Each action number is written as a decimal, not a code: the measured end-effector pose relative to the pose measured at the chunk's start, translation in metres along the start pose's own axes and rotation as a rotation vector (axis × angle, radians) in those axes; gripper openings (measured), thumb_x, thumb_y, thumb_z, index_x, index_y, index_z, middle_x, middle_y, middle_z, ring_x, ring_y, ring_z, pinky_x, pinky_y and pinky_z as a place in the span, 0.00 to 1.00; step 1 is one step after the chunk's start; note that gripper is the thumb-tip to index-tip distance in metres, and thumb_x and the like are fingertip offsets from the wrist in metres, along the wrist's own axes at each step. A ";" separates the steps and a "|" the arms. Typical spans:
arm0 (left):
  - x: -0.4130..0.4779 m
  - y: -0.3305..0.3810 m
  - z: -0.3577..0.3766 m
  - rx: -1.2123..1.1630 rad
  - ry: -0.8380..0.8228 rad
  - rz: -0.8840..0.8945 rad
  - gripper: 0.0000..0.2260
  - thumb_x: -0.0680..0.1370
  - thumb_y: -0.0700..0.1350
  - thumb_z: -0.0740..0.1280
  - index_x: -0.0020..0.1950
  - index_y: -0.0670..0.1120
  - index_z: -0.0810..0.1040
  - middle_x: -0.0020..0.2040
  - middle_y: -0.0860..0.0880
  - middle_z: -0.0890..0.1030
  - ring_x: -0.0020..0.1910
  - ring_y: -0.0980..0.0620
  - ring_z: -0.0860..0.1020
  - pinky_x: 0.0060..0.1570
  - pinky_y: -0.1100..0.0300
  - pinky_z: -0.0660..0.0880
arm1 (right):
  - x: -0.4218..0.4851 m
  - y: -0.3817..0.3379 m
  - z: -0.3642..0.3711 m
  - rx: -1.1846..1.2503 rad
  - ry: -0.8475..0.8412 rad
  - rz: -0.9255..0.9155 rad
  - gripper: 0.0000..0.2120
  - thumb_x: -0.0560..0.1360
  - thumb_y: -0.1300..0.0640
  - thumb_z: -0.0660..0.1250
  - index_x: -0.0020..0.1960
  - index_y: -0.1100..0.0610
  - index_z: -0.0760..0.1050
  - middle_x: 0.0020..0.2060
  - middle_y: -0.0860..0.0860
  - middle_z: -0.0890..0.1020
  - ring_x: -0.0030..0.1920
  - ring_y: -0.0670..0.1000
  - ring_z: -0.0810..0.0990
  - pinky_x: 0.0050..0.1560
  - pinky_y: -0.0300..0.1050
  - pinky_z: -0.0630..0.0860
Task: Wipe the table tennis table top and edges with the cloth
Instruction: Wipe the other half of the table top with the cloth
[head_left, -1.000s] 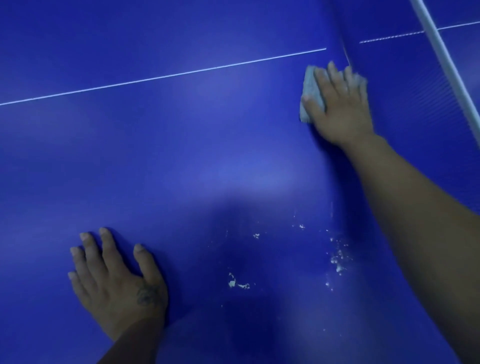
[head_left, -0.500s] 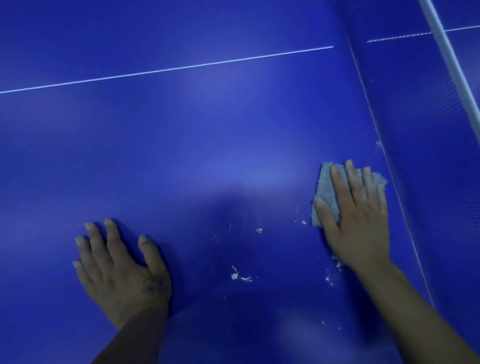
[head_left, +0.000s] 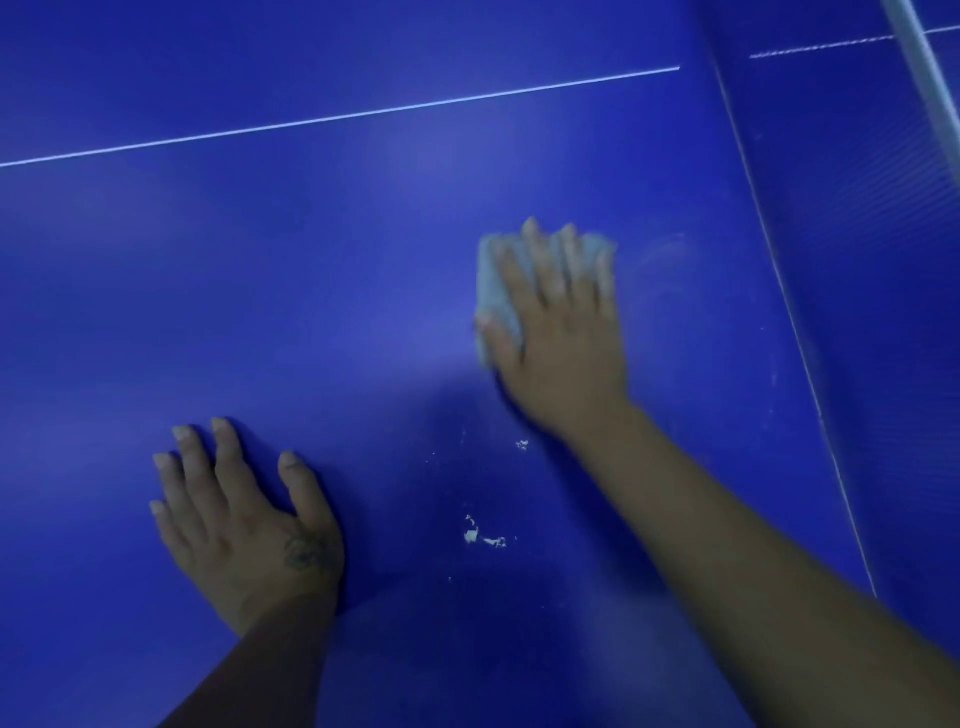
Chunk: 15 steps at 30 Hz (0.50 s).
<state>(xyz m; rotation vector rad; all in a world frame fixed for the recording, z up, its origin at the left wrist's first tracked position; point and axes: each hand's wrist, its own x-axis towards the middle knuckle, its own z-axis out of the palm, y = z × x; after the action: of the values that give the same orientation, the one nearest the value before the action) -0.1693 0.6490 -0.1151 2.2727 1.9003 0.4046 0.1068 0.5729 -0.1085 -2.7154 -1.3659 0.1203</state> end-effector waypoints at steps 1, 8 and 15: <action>0.000 0.000 0.000 0.002 -0.001 -0.002 0.30 0.85 0.55 0.58 0.85 0.44 0.65 0.87 0.42 0.61 0.87 0.41 0.56 0.85 0.41 0.50 | -0.025 -0.010 0.004 0.023 0.011 -0.061 0.32 0.88 0.37 0.48 0.87 0.50 0.56 0.86 0.54 0.57 0.86 0.62 0.52 0.83 0.68 0.49; -0.001 0.001 -0.001 0.001 -0.015 -0.014 0.31 0.85 0.56 0.57 0.85 0.44 0.64 0.87 0.43 0.60 0.87 0.43 0.55 0.86 0.43 0.48 | -0.028 0.027 -0.003 0.027 0.028 -0.249 0.31 0.86 0.35 0.54 0.84 0.49 0.63 0.84 0.51 0.64 0.85 0.59 0.60 0.83 0.64 0.56; -0.001 0.000 0.001 -0.012 0.012 -0.015 0.30 0.85 0.56 0.59 0.85 0.45 0.65 0.87 0.44 0.60 0.87 0.43 0.55 0.85 0.42 0.49 | 0.063 0.135 -0.026 0.030 -0.064 0.045 0.34 0.85 0.32 0.52 0.87 0.45 0.54 0.87 0.49 0.53 0.86 0.62 0.46 0.85 0.64 0.44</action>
<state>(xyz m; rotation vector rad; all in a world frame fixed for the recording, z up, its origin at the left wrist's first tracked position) -0.1688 0.6480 -0.1166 2.2524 1.9134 0.4274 0.2547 0.5419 -0.1011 -2.7407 -1.3079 0.2307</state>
